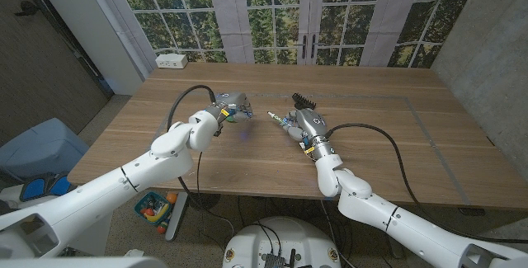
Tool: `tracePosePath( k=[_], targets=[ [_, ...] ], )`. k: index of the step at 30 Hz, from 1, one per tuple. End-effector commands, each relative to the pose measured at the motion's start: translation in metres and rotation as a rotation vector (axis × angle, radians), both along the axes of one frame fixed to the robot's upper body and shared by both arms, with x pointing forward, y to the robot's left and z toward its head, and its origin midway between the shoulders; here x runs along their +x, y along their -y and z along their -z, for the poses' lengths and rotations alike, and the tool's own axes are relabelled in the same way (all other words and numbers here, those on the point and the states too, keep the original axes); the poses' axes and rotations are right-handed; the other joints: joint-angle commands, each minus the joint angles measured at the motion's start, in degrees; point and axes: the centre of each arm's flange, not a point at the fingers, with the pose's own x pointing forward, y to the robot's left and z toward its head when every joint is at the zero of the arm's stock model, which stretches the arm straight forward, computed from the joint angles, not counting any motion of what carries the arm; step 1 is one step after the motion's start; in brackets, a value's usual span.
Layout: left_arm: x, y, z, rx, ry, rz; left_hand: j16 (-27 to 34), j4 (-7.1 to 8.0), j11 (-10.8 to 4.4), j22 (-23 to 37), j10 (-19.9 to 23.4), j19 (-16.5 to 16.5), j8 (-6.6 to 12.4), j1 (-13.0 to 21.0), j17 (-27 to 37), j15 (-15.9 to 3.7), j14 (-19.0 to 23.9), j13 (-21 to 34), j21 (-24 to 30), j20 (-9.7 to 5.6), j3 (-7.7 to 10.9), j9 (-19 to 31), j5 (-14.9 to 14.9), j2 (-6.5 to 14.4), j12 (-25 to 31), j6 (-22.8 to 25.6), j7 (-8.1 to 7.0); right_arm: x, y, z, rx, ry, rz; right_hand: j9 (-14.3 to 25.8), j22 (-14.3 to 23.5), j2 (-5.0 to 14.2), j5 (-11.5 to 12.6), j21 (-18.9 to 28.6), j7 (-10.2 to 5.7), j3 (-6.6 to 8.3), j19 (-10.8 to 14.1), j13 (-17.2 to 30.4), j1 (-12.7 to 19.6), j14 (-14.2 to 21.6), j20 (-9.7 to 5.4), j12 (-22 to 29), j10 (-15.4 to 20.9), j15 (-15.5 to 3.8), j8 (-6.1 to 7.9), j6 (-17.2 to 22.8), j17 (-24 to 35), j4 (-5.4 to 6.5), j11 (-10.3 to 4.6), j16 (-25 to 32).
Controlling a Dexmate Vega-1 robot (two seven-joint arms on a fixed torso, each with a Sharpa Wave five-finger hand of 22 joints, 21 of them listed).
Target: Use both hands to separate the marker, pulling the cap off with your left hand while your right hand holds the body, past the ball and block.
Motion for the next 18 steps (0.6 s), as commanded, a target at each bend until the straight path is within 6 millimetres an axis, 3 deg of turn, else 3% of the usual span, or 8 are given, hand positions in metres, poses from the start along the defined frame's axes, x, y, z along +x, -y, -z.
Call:
tracePosePath(
  k=[1,8,18],
  targets=[
    [0.005,0.008,0.011,0.051,-0.026,-0.044,-0.7,-0.05,-9.17,-0.1,9.8,-0.9,-0.12,2.0,-0.4,-7.74,-0.9,0.3,-1.0,-3.39,-0.15,0.1,0.2,1.1,-0.1,0.7,-0.13,0.002,0.004,0.005,0.002,-0.021,-0.002,2.4,0.0,0.92,0.5,0.5,-1.18,-0.38,-0.2,0.1,1.6,0.4,-8.22,-0.4,1.9,-6.07,0.52,2.5,0.1,0.11,-1.43,-0.2],
    [0.010,0.011,0.018,0.069,-0.053,-0.061,-1.3,0.16,-9.16,-0.2,9.9,-2.2,-0.12,1.9,-1.2,-7.72,-1.5,0.1,-2.7,-3.02,-0.40,-0.1,0.2,1.3,-0.6,0.9,-0.77,0.002,0.004,0.007,-0.006,-0.026,-0.001,1.8,-0.1,1.08,0.7,0.8,-0.53,-0.32,0.0,-0.3,2.1,0.7,-8.07,-1.0,2.0,-6.08,0.24,2.8,0.0,-0.04,-0.91,-0.2],
    [0.013,0.014,0.024,0.110,-0.058,-0.090,-2.0,0.33,-9.28,-0.2,10.3,-2.8,-0.23,1.5,-2.2,-7.68,-2.4,-0.1,-4.8,-2.78,-1.03,-0.4,0.2,1.4,-1.5,0.7,-1.06,0.003,0.003,0.008,-0.027,-0.035,0.010,0.6,-0.2,0.97,0.7,1.4,-0.78,-0.51,-0.2,-1.2,2.3,0.5,-7.78,-1.9,2.5,-6.01,-0.12,3.7,-0.1,-0.06,-0.80,-0.5]
  ],
)
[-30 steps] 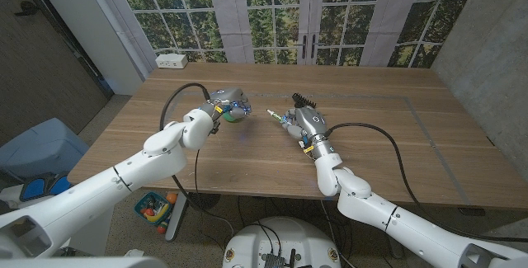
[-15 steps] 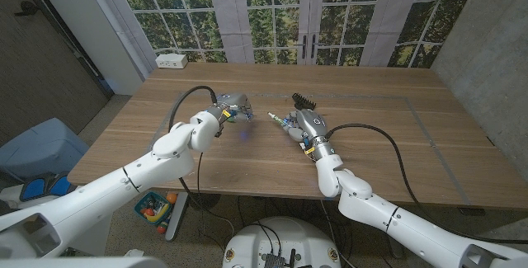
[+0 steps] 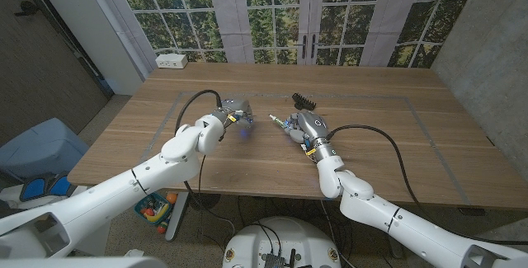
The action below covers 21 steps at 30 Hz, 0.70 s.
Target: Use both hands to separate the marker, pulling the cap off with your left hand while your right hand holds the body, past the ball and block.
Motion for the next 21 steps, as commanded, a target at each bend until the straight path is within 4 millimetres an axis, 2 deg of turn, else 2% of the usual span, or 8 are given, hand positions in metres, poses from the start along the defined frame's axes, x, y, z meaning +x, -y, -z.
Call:
tracePosePath(
  k=[1,4,7,13,14,15,18,21],
  targets=[
    [0.0049,0.0041,0.0082,0.046,-0.017,-0.034,-0.2,0.07,-9.68,0.1,10.0,0.0,-0.01,1.5,-0.1,-8.31,-0.4,0.1,-0.5,-2.87,-0.32,-0.1,0.4,1.4,-0.4,-0.1,-0.23,0.0006,0.0000,0.0024,-0.024,-0.012,0.010,0.6,0.0,1.31,0.3,0.5,-1.06,-0.03,-0.3,-0.6,1.9,0.5,-7.80,-0.5,1.8,-6.00,-0.14,3.5,0.0,-0.10,-0.62,-0.1],
    [0.0051,0.0040,0.0086,0.051,-0.017,-0.039,-0.2,0.07,-9.71,0.1,9.9,0.1,0.00,1.4,-0.2,-8.31,-0.4,0.0,-0.9,-2.92,-0.43,-0.1,0.4,1.5,-0.6,-0.1,-0.25,0.0009,-0.0003,0.0024,-0.035,-0.014,0.014,0.2,0.0,1.20,0.4,0.5,-1.00,-0.06,-0.5,-0.8,2.0,0.5,-7.66,-0.8,1.9,-5.96,-0.29,3.7,0.0,-0.17,-0.48,-0.2],
    [0.0048,0.0044,0.0086,0.071,-0.010,-0.053,-0.4,-0.02,-9.61,0.1,9.6,0.2,-0.09,1.5,-0.6,-8.32,-0.8,-0.2,-1.6,-2.88,-0.64,-0.2,0.4,1.5,-1.2,-0.3,0.40,0.0008,-0.0011,0.0022,-0.055,-0.008,0.023,-0.2,-0.1,0.93,0.3,0.7,-2.10,-0.38,-0.5,-1.0,1.8,0.4,-7.51,-1.0,2.4,-5.98,-0.31,4.3,-0.1,0.01,-1.13,-0.5],
    [0.0039,0.0056,0.0079,0.114,-0.012,-0.087,-0.8,-0.25,-10.06,0.1,7.6,0.3,-1.21,1.7,-1.2,-8.21,-1.7,-0.6,-3.5,-2.87,-1.63,-0.6,0.1,0.7,-3.1,-2.4,-0.15,0.0013,-0.0030,0.0011,-0.096,-0.026,0.044,-1.9,-0.6,0.36,0.7,1.4,-0.44,0.45,1.0,-5.3,3.3,0.2,-4.58,-3.7,4.2,-5.77,-1.14,4.6,-1.0,-1.09,0.10,-1.9],
    [0.0035,0.0057,0.0077,0.121,-0.010,-0.093,-1.0,-0.21,-10.02,0.1,7.1,0.3,-1.35,1.4,-1.4,-8.15,-2.2,-0.6,-3.8,-2.91,-2.13,-0.7,0.1,0.2,-3.3,-2.6,-0.16,0.0015,-0.0032,0.0008,-0.105,-0.031,0.048,-2.2,-0.6,0.32,0.4,1.2,-0.89,0.93,0.5,-5.9,3.7,-0.4,-4.30,-4.5,3.4,-5.79,-1.52,4.1,-1.3,-1.41,0.05,-2.5],
    [0.0032,0.0056,0.0076,0.123,-0.009,-0.096,-1.2,0.07,-10.11,0.2,6.3,0.4,-1.68,0.8,-1.6,-8.15,-2.8,-0.5,-4.4,-3.06,-2.90,-0.9,0.0,-0.2,-3.7,-3.2,-0.27,0.0016,-0.0033,0.0005,-0.109,-0.036,0.050,-2.4,-0.7,-0.12,-0.1,1.0,-0.66,0.92,0.3,-5.9,3.0,-1.4,-3.82,-5.0,2.5,-5.57,-2.22,2.8,-2.1,-1.17,0.34,-3.8],
    [0.0023,0.0052,0.0065,0.131,-0.012,-0.104,-2.1,1.00,-10.03,0.2,2.9,0.0,-2.60,-1.4,-2.3,-7.80,-4.9,-0.7,-6.4,-2.35,-4.75,-1.6,0.1,-0.5,-5.6,-5.4,-0.04,0.0016,-0.0033,0.0001,-0.121,-0.040,0.061,-2.7,-0.8,-1.22,-1.4,0.3,-2.06,1.00,-0.6,-7.0,0.3,-4.3,-2.38,-7.4,-0.9,-5.57,-4.16,-1.1,-5.1,-0.60,0.18,-8.1],
    [0.0009,0.0040,0.0055,0.133,-0.013,-0.109,-3.2,1.82,-9.74,0.2,-2.1,-0.6,-3.45,-5.4,-3.2,-7.68,-8.3,-1.0,-8.9,-1.58,-7.16,-2.9,0.2,-2.2,-8.1,-8.8,-0.56,0.0015,-0.0034,-0.0012,-0.130,-0.055,0.071,-3.1,-0.8,-3.12,-2.0,-0.7,-3.29,1.24,-1.5,-7.9,-2.5,-6.8,-1.05,-10.5,-6.1,-5.56,-7.69,-8.0,-9.0,-0.51,0.01,-13.1]
  ],
)
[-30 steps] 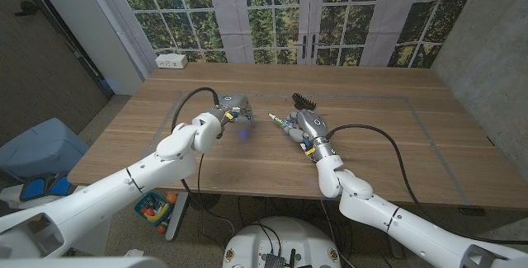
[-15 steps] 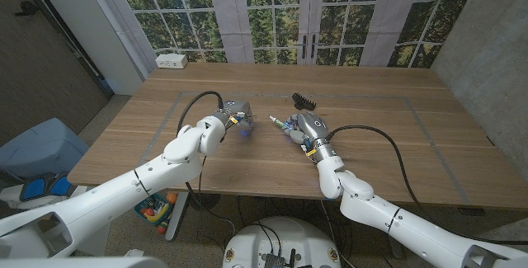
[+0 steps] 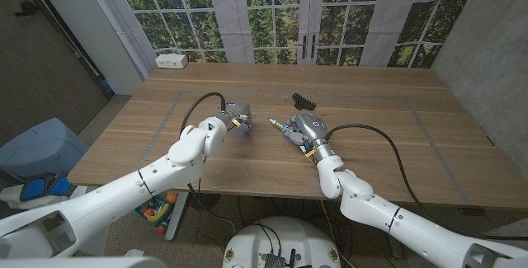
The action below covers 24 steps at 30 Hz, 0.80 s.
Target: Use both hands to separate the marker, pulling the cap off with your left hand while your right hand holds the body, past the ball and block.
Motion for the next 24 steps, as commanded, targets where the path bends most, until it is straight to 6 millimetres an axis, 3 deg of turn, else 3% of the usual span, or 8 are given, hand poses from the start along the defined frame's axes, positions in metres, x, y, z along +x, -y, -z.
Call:
tracePosePath(
  k=[1,3,6,7,10,13,16,24],
  targets=[
    [-0.004,0.002,-0.001,0.043,-0.004,-0.035,-1.4,1.02,-4.08,0.2,-2.6,-1.2,-0.96,-6.0,-1.0,-8.78,-4.6,-0.3,-3.3,-1.03,-2.98,-1.6,0.0,-2.5,-3.1,-4.8,-0.50,0.003,0.001,-0.001,-0.070,-0.045,0.056,-0.5,0.0,-2.60,-0.7,-1.4,-1.68,0.50,-1.7,-1.2,-5.0,-3.3,-0.77,-3.9,-6.2,-6.33,-4.63,-9.0,-4.7,0.47,-0.05,-6.2],
    [-0.005,0.001,-0.002,0.045,-0.001,-0.038,-1.6,1.38,-3.92,0.3,-7.4,-1.9,-1.01,-8.1,-1.2,-8.19,-7.2,-0.3,-4.9,0.04,-4.16,-2.3,0.1,-3.1,-4.1,-7.4,-0.83,0.003,0.001,-0.002,-0.074,-0.052,0.058,-0.5,0.0,-3.44,0.1,-2.1,-2.30,-0.08,-2.1,-1.3,-7.8,-4.4,0.07,-5.1,-8.2,-6.30,-6.30,-12.1,-5.7,1.49,-0.25,-7.6],
    [-0.006,0.001,-0.002,0.044,-0.008,-0.041,-1.8,1.96,-3.96,0.4,-12.7,-2.6,-0.89,-11.4,-1.4,-7.48,-11.4,-0.2,-7.2,1.11,-6.22,-3.2,0.3,-4.6,-4.1,-10.5,-1.63,0.002,0.001,-0.003,-0.084,-0.065,0.062,-0.3,0.0,-4.87,2.6,-3.5,-1.77,-1.24,-3.1,-2.4,-11.1,-7.6,1.07,-8.2,-13.1,-6.12,-8.92,-17.3,-7.9,2.60,-0.31,-10.6],
    [-0.006,0.000,-0.003,0.043,-0.009,-0.042,-1.7,2.04,-3.74,0.4,-13.8,-2.8,-1.01,-12.2,-1.5,-7.38,-12.2,-0.2,-7.7,1.63,-6.70,-3.4,0.3,-4.9,-4.0,-11.8,-1.74,0.003,0.001,-0.003,-0.083,-0.067,0.062,-0.2,0.0,-5.33,3.6,-4.3,-1.58,-1.95,-3.7,-3.1,-12.8,-9.2,1.53,-9.6,-17.4,-5.80,-10.22,-20.0,-8.9,3.26,0.65,-11.8],
    [-0.008,-0.001,-0.003,0.037,-0.006,-0.039,-1.6,2.55,-1.57,0.5,-18.5,-3.5,-1.12,-14.9,-1.6,-5.89,-15.0,-0.2,-9.7,2.93,-7.92,-3.9,0.4,-5.4,-4.2,-15.7,-2.36,0.004,0.002,-0.005,-0.092,-0.092,0.061,-0.1,0.0,-6.34,5.2,-6.2,0.39,-3.44,-5.8,-4.6,-15.4,-13.7,2.74,-10.1,-23.8,-4.68,-12.84,-26.7,-11.3,4.13,2.03,-14.5],
    [-0.010,-0.003,-0.004,0.024,0.005,-0.029,-1.6,2.63,-0.23,0.5,-24.7,-4.3,-1.41,-16.7,-1.7,-4.46,-18.0,-0.3,-11.8,3.80,-8.58,-4.3,0.6,-5.4,-4.4,-21.9,-2.75,0.004,0.004,-0.006,-0.085,-0.111,0.038,0.0,0.0,-6.71,5.8,-8.0,1.49,-5.66,-7.3,-5.9,-19.8,-17.2,4.06,-10.0,-29.5,-3.28,-13.68,-31.4,-13.1,6.16,3.60,-15.8],
    [-0.012,-0.004,-0.006,0.010,0.021,-0.016,-1.8,2.83,1.22,0.6,-29.4,-4.8,-1.64,-18.2,-1.8,-2.91,-21.4,-0.3,-13.3,4.72,-8.91,-4.5,0.6,-5.0,-4.3,-27.2,-3.29,0.006,0.006,-0.007,-0.069,-0.129,0.001,0.0,0.0,-5.24,5.4,-10.2,2.81,-7.31,-9.6,-7.3,-24.8,-21.9,5.45,-10.0,-34.9,-1.62,-13.80,-35.3,-14.6,8.74,5.45,-16.6],
    [-0.019,-0.011,-0.012,-0.060,0.070,0.039,-1.7,3.93,3.95,0.7,-39.5,-6.6,-1.51,-22.5,-1.6,-0.60,-26.3,-0.3,-16.4,6.36,-9.15,-4.7,0.4,-3.1,-4.3,-37.2,-3.34,0.008,0.012,-0.008,-0.022,-0.148,-0.064,0.0,-0.1,-3.34,3.6,-12.3,3.21,-8.20,-11.8,-8.6,-29.0,-25.1,6.39,-9.9,-37.9,0.05,-13.52,-37.3,-15.9,10.84,7.24,-16.9]
  ],
)
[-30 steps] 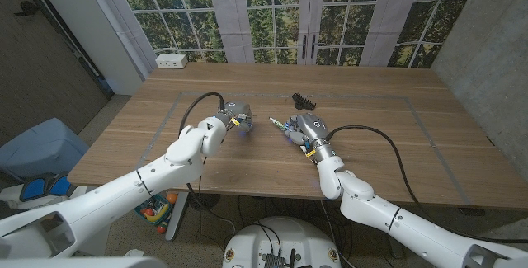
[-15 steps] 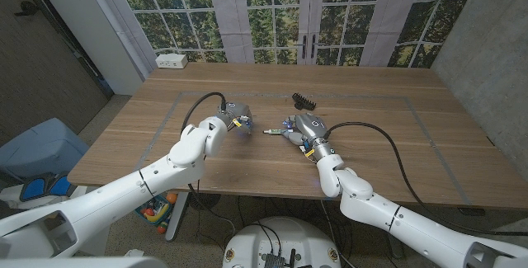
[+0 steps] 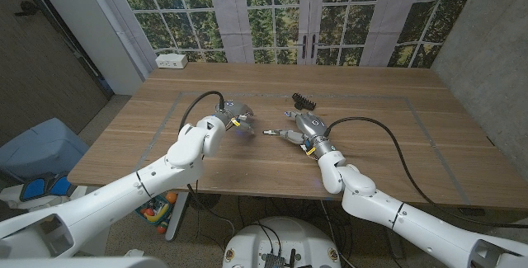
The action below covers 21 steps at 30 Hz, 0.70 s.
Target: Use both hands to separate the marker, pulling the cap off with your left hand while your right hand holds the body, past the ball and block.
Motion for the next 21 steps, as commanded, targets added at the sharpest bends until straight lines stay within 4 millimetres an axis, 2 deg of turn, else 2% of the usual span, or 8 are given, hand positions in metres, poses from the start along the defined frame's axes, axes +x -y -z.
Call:
tracePosePath(
  k=[1,3,4,8,13,14,17,21],
  targets=[
    [-0.010,-0.009,-0.007,-0.080,0.061,0.067,0.1,0.93,1.24,0.3,-3.8,-0.5,0.31,-2.3,0.2,-2.48,-1.7,0.2,-1.1,0.65,-0.01,0.0,0.2,0.6,0.1,-3.0,-0.07,0.003,0.007,-0.002,0.063,-0.060,-0.099,0.2,-0.1,2.40,-1.1,-1.1,-0.01,0.39,-1.1,-0.8,-2.7,-1.8,0.39,0.1,-1.7,-2.88,0.25,-1.0,-0.5,1.57,0.85,-0.1],
    [-0.011,-0.011,-0.008,-0.101,0.084,0.085,0.2,1.67,1.69,0.3,-5.3,-0.7,0.30,-3.9,0.3,-2.50,-2.6,0.2,-1.6,0.72,-0.02,0.0,0.2,1.5,0.2,-4.5,-0.27,0.004,0.008,-0.003,0.079,-0.072,-0.116,0.1,-0.1,4.59,-1.8,-1.9,-0.10,1.45,-2.0,-1.5,-2.3,-3.2,0.17,0.1,-2.9,-2.41,0.46,-0.9,-1.2,1.40,1.56,-0.3],
    [-0.012,-0.012,-0.008,-0.114,0.086,0.096,0.1,2.13,2.00,0.4,-6.1,-0.7,0.33,-4.9,0.4,-2.30,-3.4,0.2,-1.8,0.68,-0.12,0.0,0.2,1.9,0.3,-5.1,-0.10,0.005,0.008,-0.002,0.087,-0.075,-0.125,0.0,-0.1,6.85,-2.5,-2.3,-0.24,2.47,-2.2,-2.1,-2.2,-4.1,-0.30,0.1,-3.6,-2.23,0.54,-0.9,-1.8,1.58,1.51,-0.4],
    [-0.013,-0.016,-0.008,-0.162,0.103,0.138,-0.2,3.16,2.77,0.4,-11.0,-1.8,0.18,-7.9,0.3,-1.36,-7.6,0.1,-3.4,0.63,-0.04,-0.2,0.5,3.7,0.1,-9.4,-0.41,0.006,0.011,-0.003,0.117,-0.086,-0.159,-0.1,-0.2,10.06,-4.2,-3.6,-1.16,3.80,-3.6,-3.4,-3.4,-5.8,-1.87,0.0,-5.2,-3.55,0.80,-0.2,-3.3,2.44,0.39,-0.7],
    [-0.013,-0.022,-0.008,-0.230,0.108,0.195,-0.3,4.46,3.64,0.5,-15.9,-3.0,0.27,-11.5,0.1,-0.90,-11.6,-0.1,-5.1,0.38,-0.08,-0.4,0.9,5.6,0.2,-13.3,-0.28,0.007,0.016,-0.006,0.152,-0.075,-0.196,-0.2,-0.3,11.14,-5.7,-5.0,-1.41,4.70,-4.9,-5.0,-5.2,-9.0,-3.00,-0.2,-7.3,-3.23,0.79,0.1,-5.1,3.42,0.72,-1.2],
    [-0.013,-0.024,-0.008,-0.242,0.113,0.205,-0.3,4.96,3.56,0.5,-17.8,-3.4,0.13,-12.7,0.1,-0.78,-13.0,-0.2,-5.6,0.26,-0.04,-0.4,1.1,6.3,0.1,-15.3,-0.89,0.007,0.017,-0.007,0.157,-0.075,-0.203,-0.2,-0.3,11.10,-5.9,-5.2,-1.32,4.74,-5.0,-5.2,-5.5,-9.4,-3.07,-0.1,-7.4,-3.17,0.77,0.1,-5.4,3.58,0.79,-1.3],
    [-0.014,-0.026,-0.008,-0.269,0.126,0.228,-0.8,4.81,2.46,0.5,-23.0,-5.2,-0.03,-14.1,-0.3,-0.44,-17.9,-0.4,-7.4,-0.51,0.39,-0.5,1.4,7.3,0.0,-19.7,-2.07,0.008,0.020,-0.009,0.183,-0.071,-0.232,-0.2,-0.3,11.14,-6.3,-5.9,-1.60,4.74,-5.7,-5.9,-6.8,-10.4,-3.77,0.0,-7.6,-2.97,0.63,-0.1,-6.1,4.35,0.60,-1.2],
    [-0.012,-0.030,-0.006,-0.326,0.126,0.275,-0.6,5.03,1.72,0.4,-27.3,-6.6,0.11,-15.6,-0.4,-0.35,-21.4,-0.6,-9.0,-2.30,0.98,-0.6,1.7,8.5,-0.1,-22.8,-1.71,0.008,0.024,-0.012,0.224,-0.057,-0.271,-0.3,-0.5,11.87,-6.7,-7.4,-2.92,5.65,-6.9,-7.5,-9.0,-12.5,-5.95,0.0,-8.6,-3.13,0.37,-0.7,-7.8,5.82,0.38,-1.3]
  ],
)
